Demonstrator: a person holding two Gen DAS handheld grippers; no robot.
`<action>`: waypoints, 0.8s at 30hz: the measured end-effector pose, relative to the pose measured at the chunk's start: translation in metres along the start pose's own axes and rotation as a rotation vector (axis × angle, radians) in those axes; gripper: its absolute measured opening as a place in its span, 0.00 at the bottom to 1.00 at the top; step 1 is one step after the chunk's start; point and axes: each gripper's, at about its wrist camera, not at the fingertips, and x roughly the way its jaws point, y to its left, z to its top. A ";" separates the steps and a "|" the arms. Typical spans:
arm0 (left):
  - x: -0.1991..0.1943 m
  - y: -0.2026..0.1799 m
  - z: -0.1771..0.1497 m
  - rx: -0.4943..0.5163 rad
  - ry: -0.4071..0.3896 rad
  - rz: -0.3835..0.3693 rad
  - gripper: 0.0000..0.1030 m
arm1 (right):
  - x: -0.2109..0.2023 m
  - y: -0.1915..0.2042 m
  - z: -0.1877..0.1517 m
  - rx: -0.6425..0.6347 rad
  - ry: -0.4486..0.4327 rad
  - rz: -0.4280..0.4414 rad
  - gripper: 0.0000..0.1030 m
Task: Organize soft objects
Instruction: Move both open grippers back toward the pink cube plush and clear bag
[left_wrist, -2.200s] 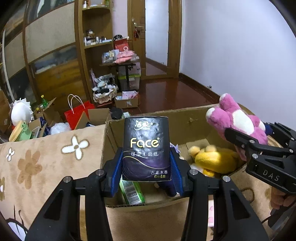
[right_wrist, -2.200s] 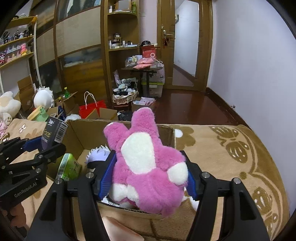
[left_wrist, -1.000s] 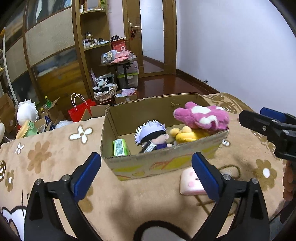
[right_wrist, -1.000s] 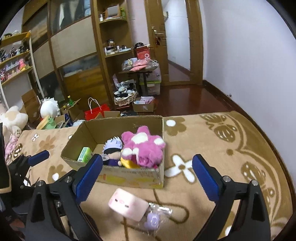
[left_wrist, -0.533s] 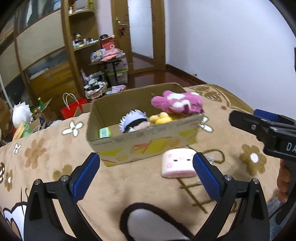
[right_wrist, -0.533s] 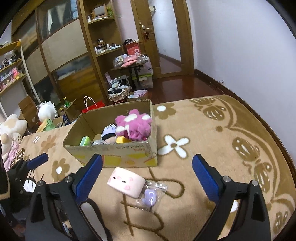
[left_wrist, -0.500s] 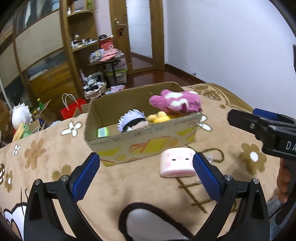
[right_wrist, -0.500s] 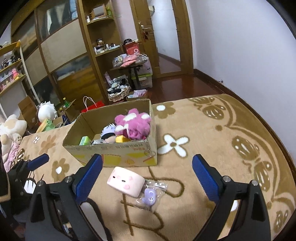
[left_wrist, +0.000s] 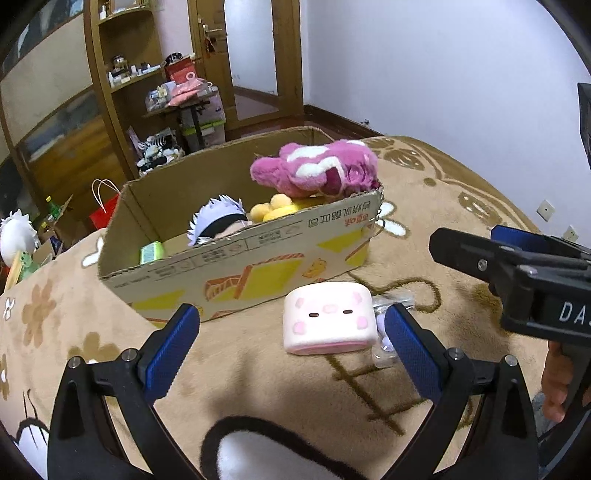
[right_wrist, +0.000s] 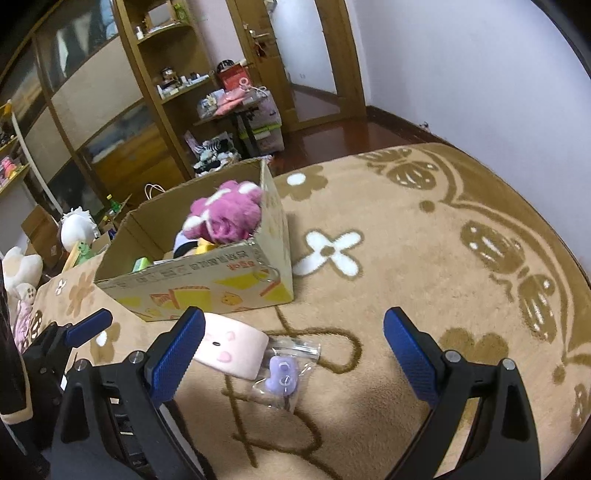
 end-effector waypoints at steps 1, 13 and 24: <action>0.004 0.000 0.000 0.000 0.006 -0.005 0.97 | 0.004 -0.001 0.000 0.004 0.009 0.000 0.99; 0.040 -0.004 0.001 0.025 0.070 -0.057 0.97 | 0.047 -0.013 -0.006 0.050 0.134 -0.010 0.99; 0.065 -0.011 -0.004 0.055 0.121 -0.103 0.97 | 0.072 -0.018 -0.012 0.071 0.217 -0.027 0.98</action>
